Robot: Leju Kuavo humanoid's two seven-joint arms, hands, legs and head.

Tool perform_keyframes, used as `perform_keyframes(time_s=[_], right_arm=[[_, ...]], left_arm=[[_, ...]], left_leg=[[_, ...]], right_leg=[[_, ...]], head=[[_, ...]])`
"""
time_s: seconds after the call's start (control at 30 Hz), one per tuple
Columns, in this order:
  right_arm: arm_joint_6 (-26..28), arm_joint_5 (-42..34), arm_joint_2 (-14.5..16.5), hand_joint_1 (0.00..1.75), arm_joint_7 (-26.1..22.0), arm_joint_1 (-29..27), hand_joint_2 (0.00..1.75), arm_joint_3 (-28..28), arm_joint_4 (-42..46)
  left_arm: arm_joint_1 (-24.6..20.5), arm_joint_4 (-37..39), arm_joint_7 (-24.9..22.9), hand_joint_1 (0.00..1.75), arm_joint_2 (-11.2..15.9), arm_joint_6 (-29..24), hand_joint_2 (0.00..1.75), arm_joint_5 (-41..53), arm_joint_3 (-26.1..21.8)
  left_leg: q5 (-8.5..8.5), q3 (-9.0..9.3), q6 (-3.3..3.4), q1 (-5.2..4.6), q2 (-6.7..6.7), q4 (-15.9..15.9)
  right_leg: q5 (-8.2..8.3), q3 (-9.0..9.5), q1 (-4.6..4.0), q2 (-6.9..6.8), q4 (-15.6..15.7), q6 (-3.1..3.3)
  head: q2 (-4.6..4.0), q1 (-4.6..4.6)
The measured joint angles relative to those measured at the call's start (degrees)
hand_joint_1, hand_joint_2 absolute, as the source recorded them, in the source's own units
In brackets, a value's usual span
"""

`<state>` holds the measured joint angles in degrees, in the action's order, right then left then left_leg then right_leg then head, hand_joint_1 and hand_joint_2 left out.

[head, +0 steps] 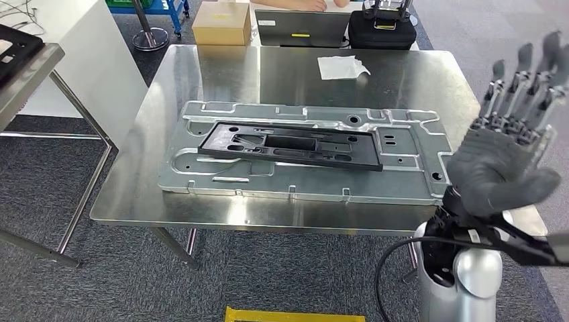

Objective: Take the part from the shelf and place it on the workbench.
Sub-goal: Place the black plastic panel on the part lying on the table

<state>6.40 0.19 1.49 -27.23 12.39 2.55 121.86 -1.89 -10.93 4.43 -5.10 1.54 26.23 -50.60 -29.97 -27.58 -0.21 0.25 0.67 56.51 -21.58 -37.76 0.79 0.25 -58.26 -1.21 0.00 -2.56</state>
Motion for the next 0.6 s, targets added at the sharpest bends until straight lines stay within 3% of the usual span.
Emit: perform_keyframes(time_s=[0.3, 0.43, 0.5, 0.57, 0.6], right_arm=[[1.1, 0.2, -1.0, 0.00, -2.1, -5.5, 0.00, -0.8, 4.6], [1.4, 0.2, -1.2, 0.00, -2.3, -6.4, 1.75, -0.8, 5.1], [2.6, 0.4, -1.2, 0.00, -3.4, -8.4, 1.75, -0.8, 5.5], [4.3, 0.6, -1.2, 0.00, -4.7, -11.5, 1.75, -1.0, 5.8], [5.1, 0.5, -1.2, 0.00, -5.0, -13.1, 1.31, -1.3, 5.8]], left_arm=[[-0.1, 0.0, 0.3, 0.00, -0.4, 0.0, 0.00, -0.4, -1.1], [-0.1, 0.0, 0.3, 0.00, -0.5, 0.0, 0.00, -0.7, -1.3], [-0.2, 0.0, 0.6, 0.00, -0.7, 0.0, 0.00, -1.4, -1.7], [-0.2, 0.0, 0.9, 0.00, -1.1, 0.0, 0.00, -1.9, -2.4], [-0.1, 0.0, 1.0, 0.00, -1.3, 0.0, 0.00, -2.0, -2.6]], left_leg=[[-0.03, 0.08, -0.01, 0.00, 0.04, 0.0], [0.13, 0.14, 0.56, -0.13, -0.02, 0.2], [1.25, 0.85, 1.14, 0.28, -0.02, -1.1], [2.44, 1.57, 1.63, 0.77, 0.18, -2.9], [2.69, 1.58, 1.76, 0.79, 0.27, -3.1]], right_leg=[[-0.01, 0.07, 0.01, 0.06, 0.0, 0.00], [0.47, 0.35, 0.46, 0.08, 0.5, -0.45], [0.40, 0.68, 0.33, 0.02, 0.9, -0.93], [-2.14, -0.21, 0.16, 0.01, -1.8, -1.18], [-4.17, -1.36, 0.26, 0.01, -4.9, -1.28]], head=[[0.00, 0.00], [0.00, -0.01], [0.00, -0.01], [0.00, 0.01], [0.00, 0.02]])
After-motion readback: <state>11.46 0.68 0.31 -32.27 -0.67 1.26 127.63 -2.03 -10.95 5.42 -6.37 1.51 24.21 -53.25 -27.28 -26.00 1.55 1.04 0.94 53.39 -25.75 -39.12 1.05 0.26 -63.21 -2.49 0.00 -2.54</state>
